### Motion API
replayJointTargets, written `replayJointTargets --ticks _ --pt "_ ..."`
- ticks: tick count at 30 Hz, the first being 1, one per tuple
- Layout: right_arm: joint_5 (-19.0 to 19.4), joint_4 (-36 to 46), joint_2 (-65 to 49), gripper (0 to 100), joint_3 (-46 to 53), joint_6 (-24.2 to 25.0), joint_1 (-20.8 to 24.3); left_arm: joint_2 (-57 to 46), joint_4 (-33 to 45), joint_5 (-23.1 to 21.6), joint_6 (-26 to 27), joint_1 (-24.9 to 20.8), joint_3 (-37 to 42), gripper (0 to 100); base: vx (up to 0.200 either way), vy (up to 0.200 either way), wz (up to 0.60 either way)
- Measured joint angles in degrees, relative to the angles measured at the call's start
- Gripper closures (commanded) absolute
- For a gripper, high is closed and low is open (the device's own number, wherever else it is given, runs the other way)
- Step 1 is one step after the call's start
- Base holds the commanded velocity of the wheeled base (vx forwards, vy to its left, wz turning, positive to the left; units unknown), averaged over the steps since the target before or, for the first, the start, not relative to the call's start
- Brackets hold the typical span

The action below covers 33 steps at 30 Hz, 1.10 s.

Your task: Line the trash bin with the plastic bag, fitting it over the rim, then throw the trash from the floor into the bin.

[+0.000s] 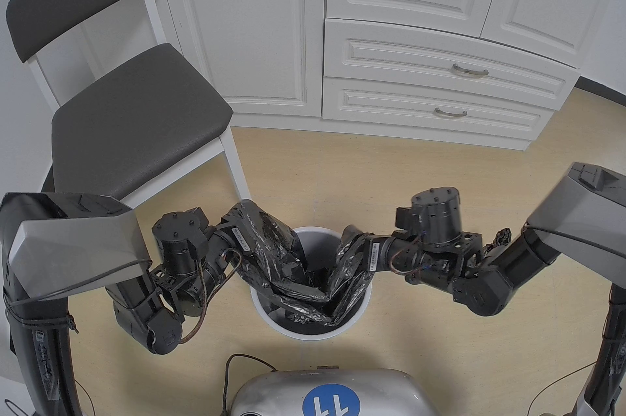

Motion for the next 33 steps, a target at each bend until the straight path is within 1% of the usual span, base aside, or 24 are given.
replayJointTargets --ticks 5,7,10,13,16,19,22,24,27,30,33 --pt "-0.5 -12.5 -0.6 100 8.1 0.9 -3.3 0.9 0.0 0.6 -1.0 -1.4 -0.6 100 0.000 0.000 0.00" --pt "-0.4 -16.0 -0.4 100 10.9 0.9 -5.1 1.5 0.0 1.0 -1.2 -2.2 -0.7 100 0.000 0.000 0.00" --pt "-0.2 -18.9 0.0 100 14.5 0.4 -8.2 2.8 0.1 2.1 -1.2 -3.8 -0.6 100 0.000 0.000 0.00" --pt "-0.2 -19.4 0.3 100 16.6 -3.5 -10.0 4.0 0.1 2.8 -0.5 -4.6 0.0 100 0.000 0.000 0.00" --pt "-0.5 -19.5 0.5 100 18.6 -8.0 -11.3 4.6 0.1 2.9 1.9 -4.4 1.7 100 0.000 0.000 0.00" --pt "-0.7 -19.5 0.5 100 20.3 -9.9 -12.0 4.8 0.1 2.9 4.3 -3.3 3.5 100 0.000 0.000 0.00" --pt "-1.3 -19.4 0.7 100 21.3 -11.4 -12.3 4.7 0.1 2.7 8.0 -2.2 5.4 100 0.000 0.000 0.00" --pt "-3.0 -19.4 1.1 100 21.7 -13.5 -12.4 4.4 0.1 2.6 9.4 -1.2 6.5 100 0.000 0.000 0.00" --pt "-5.9 -19.5 2.2 100 22.1 -16.7 -12.7 3.7 0.1 1.2 10.3 0.1 7.8 100 0.000 0.000 0.00" --pt "-6.8 -19.8 3.5 100 22.5 -18.5 -12.8 2.7 0.0 -1.0 11.1 1.3 9.2 100 0.000 0.000 0.00" --pt "-6.8 -20.1 4.6 100 22.7 -18.9 -12.7 1.9 0.0 -2.3 12.0 2.3 10.3 100 0.000 0.000 0.00"
